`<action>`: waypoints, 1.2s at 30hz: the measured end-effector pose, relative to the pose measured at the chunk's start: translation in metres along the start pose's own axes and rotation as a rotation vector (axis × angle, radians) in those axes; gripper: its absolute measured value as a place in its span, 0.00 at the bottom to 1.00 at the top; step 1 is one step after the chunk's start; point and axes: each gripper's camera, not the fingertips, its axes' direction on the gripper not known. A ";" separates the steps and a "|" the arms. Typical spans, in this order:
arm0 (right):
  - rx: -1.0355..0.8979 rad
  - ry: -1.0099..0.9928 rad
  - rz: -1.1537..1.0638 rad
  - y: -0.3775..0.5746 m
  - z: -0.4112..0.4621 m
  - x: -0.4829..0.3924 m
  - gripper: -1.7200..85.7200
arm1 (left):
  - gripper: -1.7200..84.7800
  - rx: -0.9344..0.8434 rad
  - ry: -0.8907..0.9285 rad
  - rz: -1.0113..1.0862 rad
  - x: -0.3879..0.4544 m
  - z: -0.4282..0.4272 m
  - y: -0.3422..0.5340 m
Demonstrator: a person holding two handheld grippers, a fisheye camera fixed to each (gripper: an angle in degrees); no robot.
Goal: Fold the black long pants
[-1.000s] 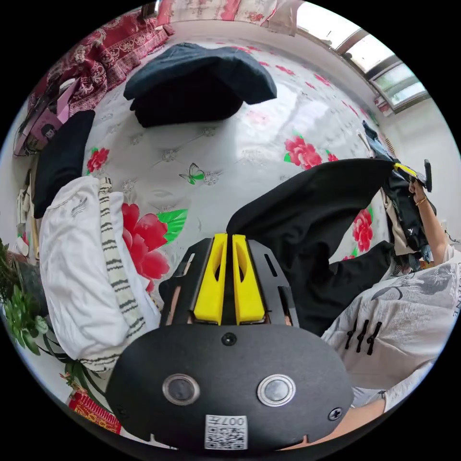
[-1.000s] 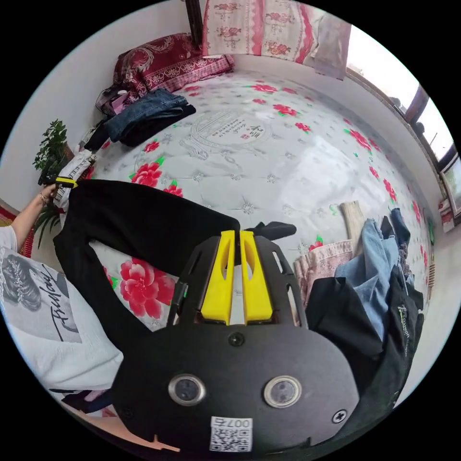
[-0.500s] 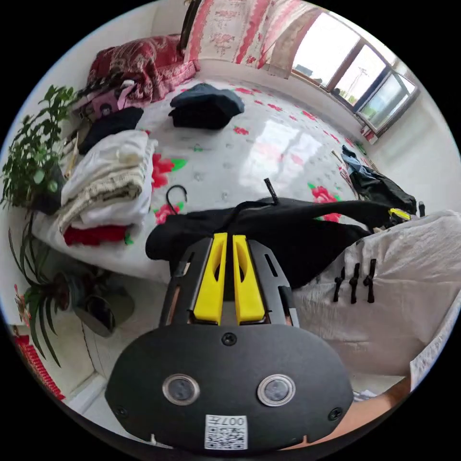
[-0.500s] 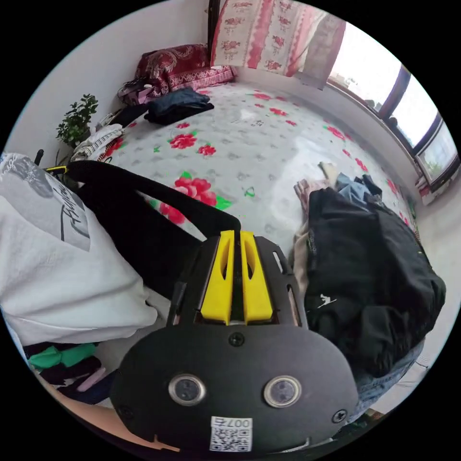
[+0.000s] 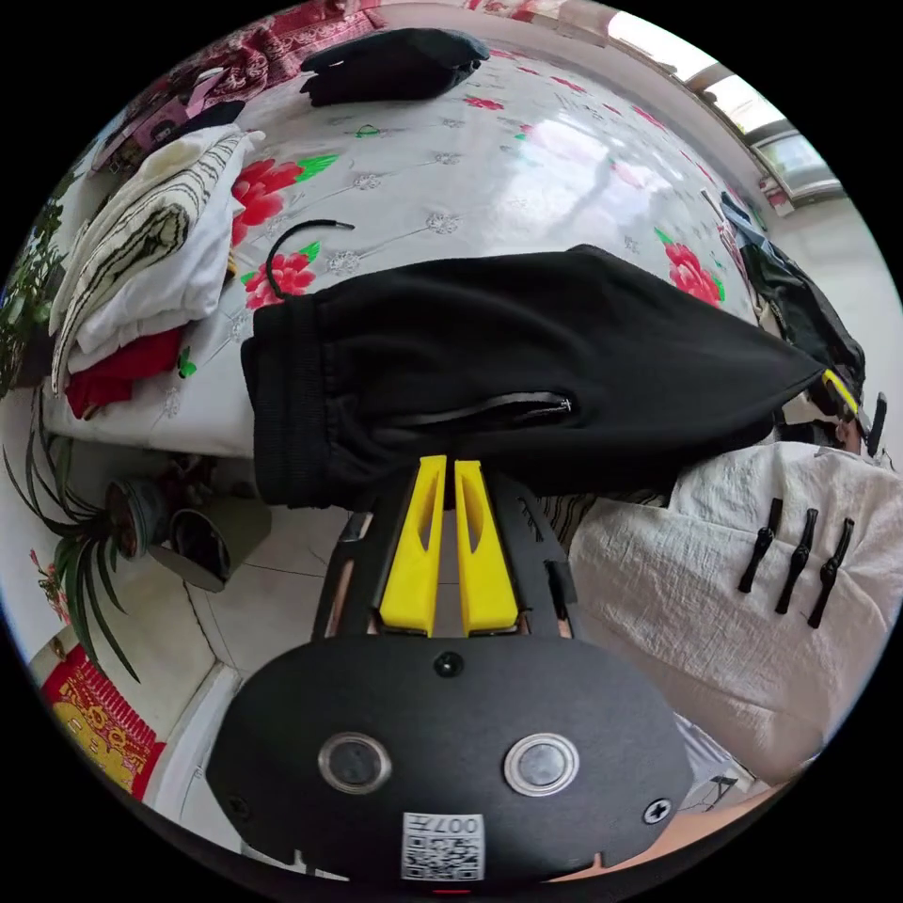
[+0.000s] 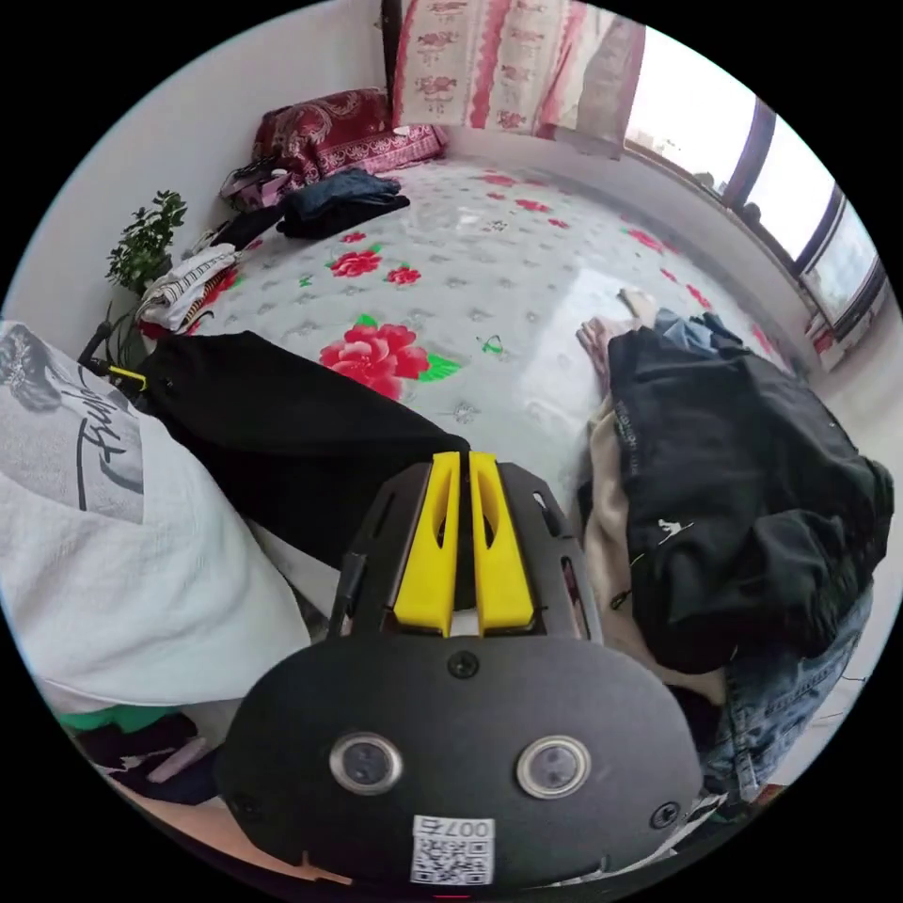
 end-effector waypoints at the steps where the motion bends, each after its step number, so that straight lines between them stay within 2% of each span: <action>1: 0.010 0.040 -0.028 -0.001 -0.007 -0.004 0.02 | 0.01 -0.013 -0.019 0.015 0.004 0.001 0.000; 4: -0.078 0.159 -0.114 0.016 0.008 -0.019 0.02 | 0.01 -0.040 -0.035 0.011 0.004 0.008 0.003; 7: -0.336 -0.044 0.053 0.067 0.088 0.000 0.02 | 0.02 -0.030 -0.024 -0.021 -0.004 0.007 0.005; 8: -0.453 -0.191 0.169 0.090 0.118 0.015 0.02 | 0.02 -0.026 -0.019 -0.033 -0.008 0.004 0.005; 9: -0.484 -0.254 0.274 0.109 0.129 0.029 0.02 | 0.02 -0.025 -0.017 -0.040 -0.009 0.002 0.006; 10: -0.464 -0.260 0.320 0.116 0.126 0.036 0.02 | 0.03 -0.017 -0.011 -0.058 -0.012 -0.005 0.008; 15: -0.092 -0.298 0.755 0.165 0.050 0.131 0.05 | 0.07 0.075 0.038 -0.166 -0.029 -0.040 0.037; 21: 0.028 -0.510 1.092 0.223 0.077 0.214 0.12 | 0.15 0.323 0.310 -0.563 -0.092 -0.052 0.104; 23: -0.007 -0.542 1.139 0.229 0.095 0.226 0.13 | 0.18 0.376 0.413 -0.698 -0.119 -0.038 0.117; 28: -0.052 -0.584 1.142 0.215 0.123 0.242 0.12 | 0.18 0.418 0.572 -0.833 -0.159 -0.007 0.102; 30: -0.165 -0.512 1.112 0.202 0.129 0.250 0.10 | 0.12 0.384 0.604 -0.817 -0.162 -0.004 0.081; 32: -0.231 -0.450 1.048 0.194 0.127 0.256 0.09 | 0.05 0.349 0.552 -0.747 -0.154 -0.014 0.045; 36: -0.183 -0.290 1.036 0.205 0.101 0.273 0.06 | 0.03 0.320 0.562 -0.601 -0.132 -0.021 -0.023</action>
